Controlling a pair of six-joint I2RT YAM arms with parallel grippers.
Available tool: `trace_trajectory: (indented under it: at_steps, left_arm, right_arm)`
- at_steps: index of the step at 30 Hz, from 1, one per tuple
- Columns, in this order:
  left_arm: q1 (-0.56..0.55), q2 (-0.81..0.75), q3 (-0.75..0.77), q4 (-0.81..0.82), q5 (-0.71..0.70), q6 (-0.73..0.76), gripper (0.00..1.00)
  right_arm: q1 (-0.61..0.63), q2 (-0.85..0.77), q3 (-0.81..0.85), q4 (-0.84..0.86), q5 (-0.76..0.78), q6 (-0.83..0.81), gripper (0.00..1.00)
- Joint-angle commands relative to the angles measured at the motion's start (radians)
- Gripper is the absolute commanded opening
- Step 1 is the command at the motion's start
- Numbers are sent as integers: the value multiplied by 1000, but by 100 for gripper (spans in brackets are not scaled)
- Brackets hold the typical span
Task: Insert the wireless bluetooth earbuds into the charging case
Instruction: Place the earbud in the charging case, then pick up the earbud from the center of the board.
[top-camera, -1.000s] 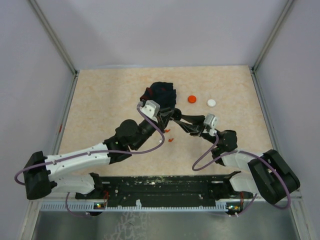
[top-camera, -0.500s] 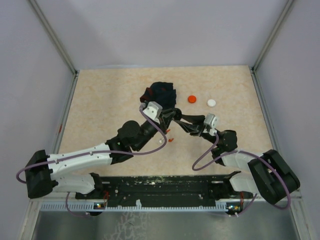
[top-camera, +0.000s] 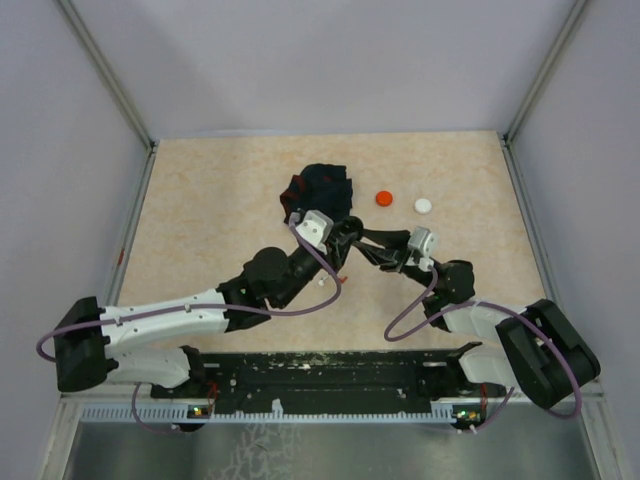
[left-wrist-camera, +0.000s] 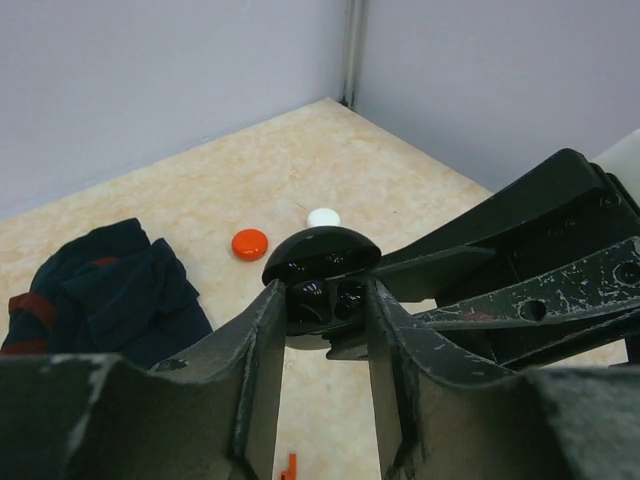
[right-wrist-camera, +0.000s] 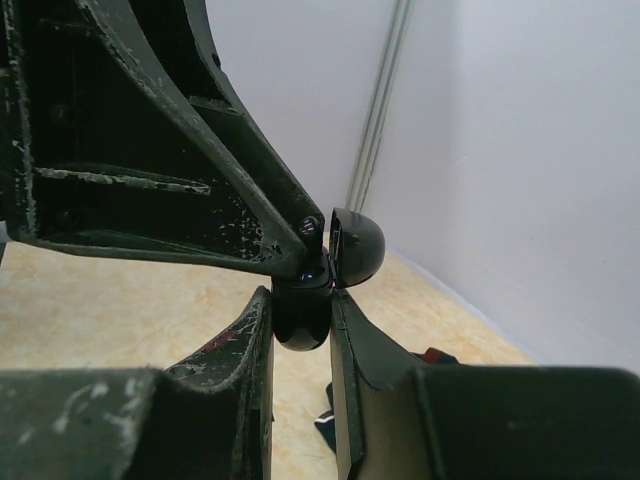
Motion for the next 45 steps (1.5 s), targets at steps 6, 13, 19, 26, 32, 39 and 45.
trace_trajectory:
  at_steps: [6,13,19,26,32,39,45]
  left_arm:
    - [-18,-38,17,-28,38,-25,60]
    - [-3,-120,24,-168,-28,-87,70]
    - [55,-177,21,-369,-56,-179,71]
    - [206,-251,-37,-530,40,-341,71]
    - [324,-240,-53,-641,129,-413,72]
    - [415,-107,-49,-730,170,-487,72]
    - [446,78,-17,-810,132,-498,70]
  right_arm:
    - [9,-16,25,94,29,11,0]
    - [9,-17,11,87,44,17,0]
    - [9,-31,-8,75,52,22,0]
    - [9,-60,-19,36,52,8,0]
    - [9,-80,-28,8,50,9,0]
    - [9,-96,-34,-31,44,1,0]
    - [9,-102,-42,-41,47,-3,0]
